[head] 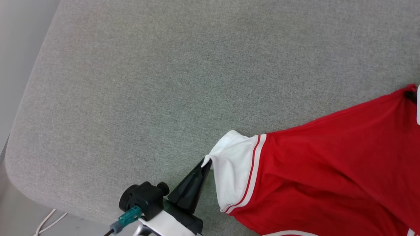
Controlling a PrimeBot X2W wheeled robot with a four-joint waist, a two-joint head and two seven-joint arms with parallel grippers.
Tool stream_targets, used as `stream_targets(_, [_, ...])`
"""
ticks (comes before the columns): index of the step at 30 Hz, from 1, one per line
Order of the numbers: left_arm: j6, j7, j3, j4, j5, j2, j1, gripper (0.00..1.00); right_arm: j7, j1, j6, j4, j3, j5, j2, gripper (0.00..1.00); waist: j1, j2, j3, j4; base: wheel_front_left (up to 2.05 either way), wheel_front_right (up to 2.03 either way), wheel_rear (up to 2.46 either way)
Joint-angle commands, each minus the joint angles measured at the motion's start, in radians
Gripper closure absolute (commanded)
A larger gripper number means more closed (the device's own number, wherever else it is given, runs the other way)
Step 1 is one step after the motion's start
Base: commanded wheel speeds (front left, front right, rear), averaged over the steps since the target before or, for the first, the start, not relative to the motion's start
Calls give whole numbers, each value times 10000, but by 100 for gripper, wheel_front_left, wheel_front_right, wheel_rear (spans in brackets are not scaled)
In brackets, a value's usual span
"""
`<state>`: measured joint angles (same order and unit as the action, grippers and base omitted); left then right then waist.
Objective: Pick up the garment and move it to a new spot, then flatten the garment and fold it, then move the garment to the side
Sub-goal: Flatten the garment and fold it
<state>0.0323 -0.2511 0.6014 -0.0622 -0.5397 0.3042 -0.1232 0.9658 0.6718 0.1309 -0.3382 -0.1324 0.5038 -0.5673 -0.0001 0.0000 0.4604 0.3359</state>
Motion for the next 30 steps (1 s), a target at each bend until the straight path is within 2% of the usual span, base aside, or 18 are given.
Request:
stream_targets(1, [7,-84,-64,-11,57,43,-117,100,92,-648,-3,-606,-343,41,252,100,1,0,-97,-43,0,0,0])
stream_targets(9, [-145,-102,-607,-267,117,477,-48,100,-1170,-113,-2,-644,-519,232,80,100,1,0,-1057,-544,0,0,0])
stream_targets(14, [-264,-57,-1058,-666,137,992,15,100,-2178,15,-3,-579,-795,521,-122,100,1,0,-1959,-1029,0,0,0])
stream_targets(18, [-395,155,-1363,-1078,351,1537,-245,100,-2744,9,-3,-385,-785,1191,-67,100,1,0,-2732,-1478,0,0,0])
stream_targets(21, [-486,285,-1695,-1496,203,1791,-358,100,-2965,203,-3,52,-773,1591,52,100,1,0,-3234,-1878,0,0,0])
stream_targets(25, [-609,600,-2170,-2098,60,2184,-629,100,-3165,187,-3,959,-908,1686,-164,100,1,0,-3820,-2353,0,0,0])
stream_targets(30, [-868,912,-2797,-2892,329,2828,-1066,100,-3329,-7,-3,2058,-244,2005,-104,100,1,0,-4265,-2906,0,0,0])
